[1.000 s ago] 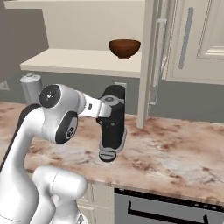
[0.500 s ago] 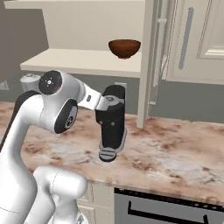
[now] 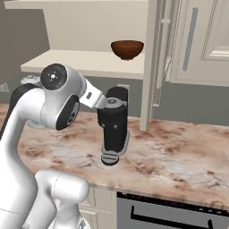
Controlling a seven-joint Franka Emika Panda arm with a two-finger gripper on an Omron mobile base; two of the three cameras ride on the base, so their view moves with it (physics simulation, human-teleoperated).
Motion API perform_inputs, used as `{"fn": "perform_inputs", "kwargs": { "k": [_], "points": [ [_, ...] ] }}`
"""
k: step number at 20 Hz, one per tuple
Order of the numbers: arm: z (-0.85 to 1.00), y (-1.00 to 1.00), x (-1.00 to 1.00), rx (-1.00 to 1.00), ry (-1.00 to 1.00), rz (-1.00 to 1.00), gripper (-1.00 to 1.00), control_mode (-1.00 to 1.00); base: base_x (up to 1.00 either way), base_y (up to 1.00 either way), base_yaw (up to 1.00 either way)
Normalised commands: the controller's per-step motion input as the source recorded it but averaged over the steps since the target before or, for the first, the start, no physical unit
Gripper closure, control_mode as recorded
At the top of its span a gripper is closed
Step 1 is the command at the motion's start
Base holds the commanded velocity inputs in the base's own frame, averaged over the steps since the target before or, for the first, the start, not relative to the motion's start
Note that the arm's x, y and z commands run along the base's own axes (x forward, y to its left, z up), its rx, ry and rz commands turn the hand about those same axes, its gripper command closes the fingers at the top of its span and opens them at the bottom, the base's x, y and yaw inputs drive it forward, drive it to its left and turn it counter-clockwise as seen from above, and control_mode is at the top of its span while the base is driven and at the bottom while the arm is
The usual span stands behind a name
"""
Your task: Take the smaller bowl and place it next to the appetizer plate on the dining counter , and place the larger bowl next to the plate with cooked food.
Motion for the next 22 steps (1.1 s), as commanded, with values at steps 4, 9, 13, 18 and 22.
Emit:
{"fn": "perform_inputs", "kwargs": {
  "k": [4,9,13,18,22],
  "points": [
    [0.34,0.14,0.0,0.19,-0.04,0.0,-1.0,-1.0,0.0,0.0,0.0],
    [0.24,0.01,0.0,0.19,-0.16,-0.04,-1.0,-1.0,0.0,0.0,0.0],
    [0.34,0.0,0.0,0.11,-0.17,-0.1,-1.0,-1.0,0.0,0.0,0.0],
    [0.44,0.0,0.02,0.03,0.01,-0.17,-1.0,-1.0,0.0,0.0,0.0],
    [0.41,0.0,0.19,0.0,0.12,-0.13,-1.0,-1.0,0.0,0.0,0.0]
  ]
}}
